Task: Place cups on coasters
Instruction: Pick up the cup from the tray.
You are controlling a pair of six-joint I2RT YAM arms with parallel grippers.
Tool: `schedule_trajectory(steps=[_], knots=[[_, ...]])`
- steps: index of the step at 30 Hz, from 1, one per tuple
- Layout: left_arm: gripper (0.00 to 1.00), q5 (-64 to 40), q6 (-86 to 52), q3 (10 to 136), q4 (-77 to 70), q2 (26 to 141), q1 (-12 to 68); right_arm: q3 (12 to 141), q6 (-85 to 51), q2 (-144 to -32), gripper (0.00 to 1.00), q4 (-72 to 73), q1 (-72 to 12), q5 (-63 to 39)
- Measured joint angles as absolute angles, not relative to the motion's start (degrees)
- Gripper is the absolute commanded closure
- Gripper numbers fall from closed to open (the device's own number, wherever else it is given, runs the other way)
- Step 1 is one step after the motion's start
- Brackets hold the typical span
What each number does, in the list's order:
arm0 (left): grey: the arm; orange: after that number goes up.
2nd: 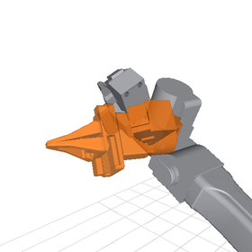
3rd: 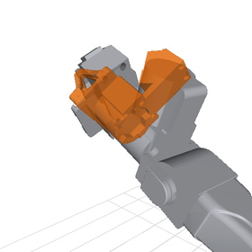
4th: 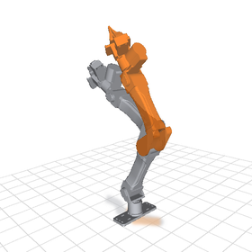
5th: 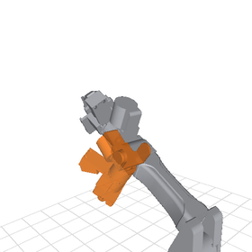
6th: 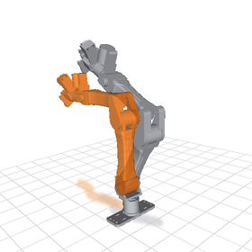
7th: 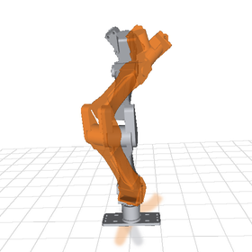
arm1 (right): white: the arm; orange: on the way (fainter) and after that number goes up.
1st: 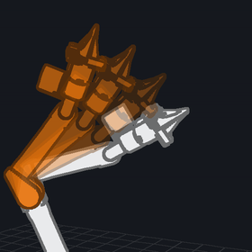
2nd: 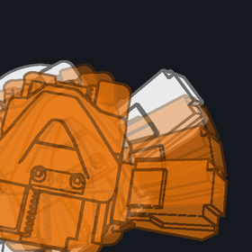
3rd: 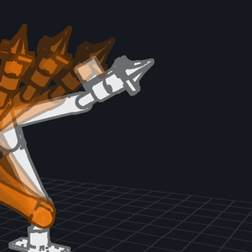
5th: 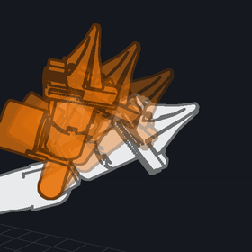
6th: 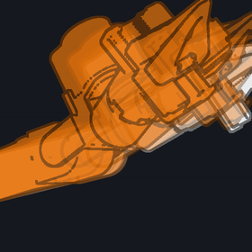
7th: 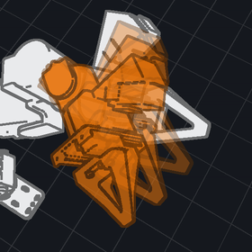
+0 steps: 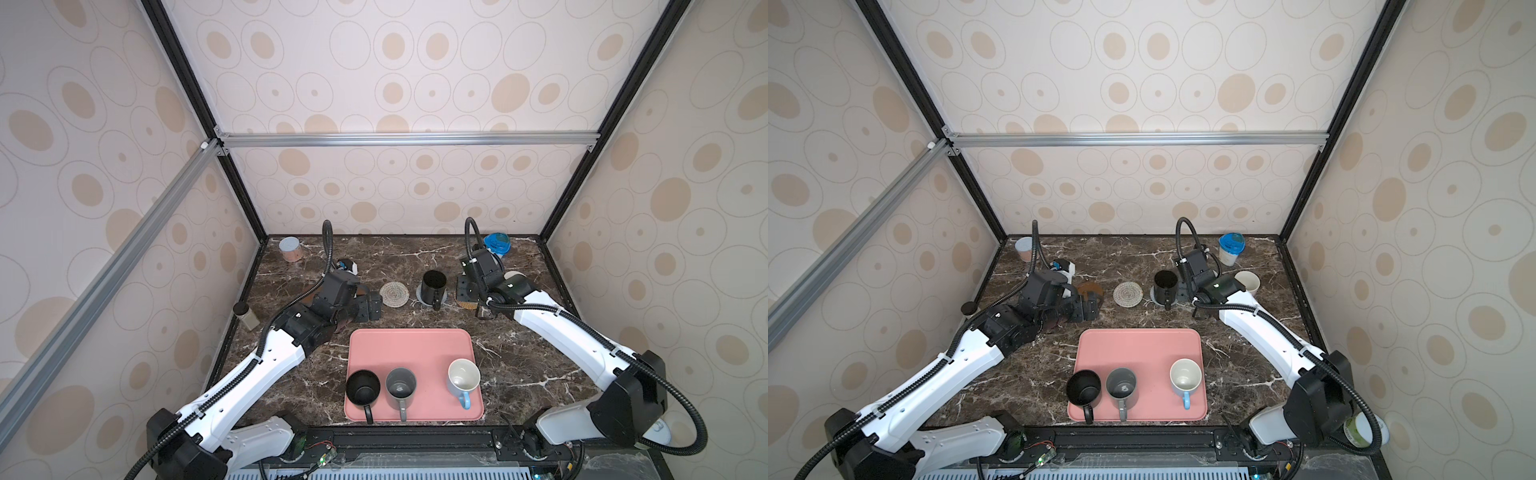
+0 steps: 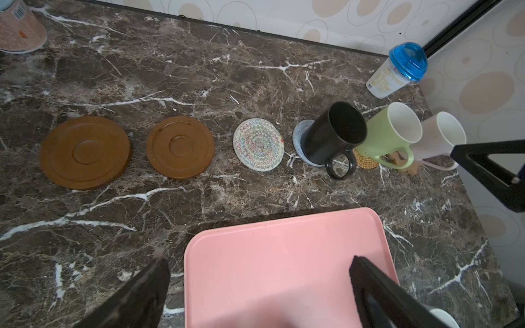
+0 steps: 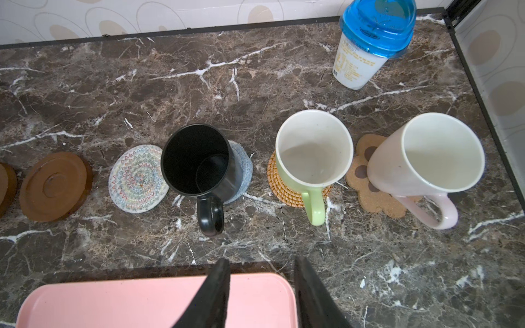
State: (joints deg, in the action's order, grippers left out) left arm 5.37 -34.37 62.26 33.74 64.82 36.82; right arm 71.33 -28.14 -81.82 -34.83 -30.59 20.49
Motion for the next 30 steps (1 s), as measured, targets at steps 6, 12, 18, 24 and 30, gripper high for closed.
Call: schedule_trajectory(steps=[6, 12, 18, 24, 30], knots=[[0.0, 6.4, -37.1, 64.6, 40.5, 64.2, 41.3, 71.4, -28.1, -81.8, 0.59, -34.8, -30.4, 19.2], [0.0, 6.5, -43.0, 64.5, 47.4, 62.3, 47.6, 71.3, -28.0, -81.8, 0.59, -34.8, -30.2, 17.9], [0.01, 6.3, -49.6, 63.6, 52.1, 60.0, 52.6, 71.3, -28.0, -81.8, 0.59, -34.8, -30.2, 16.5], [0.03, 5.3, -56.0, 63.3, 57.4, 57.6, 56.4, 69.8, -28.0, -81.8, 0.59, -34.8, -30.2, 15.8], [0.08, 2.3, -62.1, 61.8, 62.5, 55.7, 59.6, 69.0, -28.0, -81.0, 0.59, -34.7, -30.1, 14.7]])
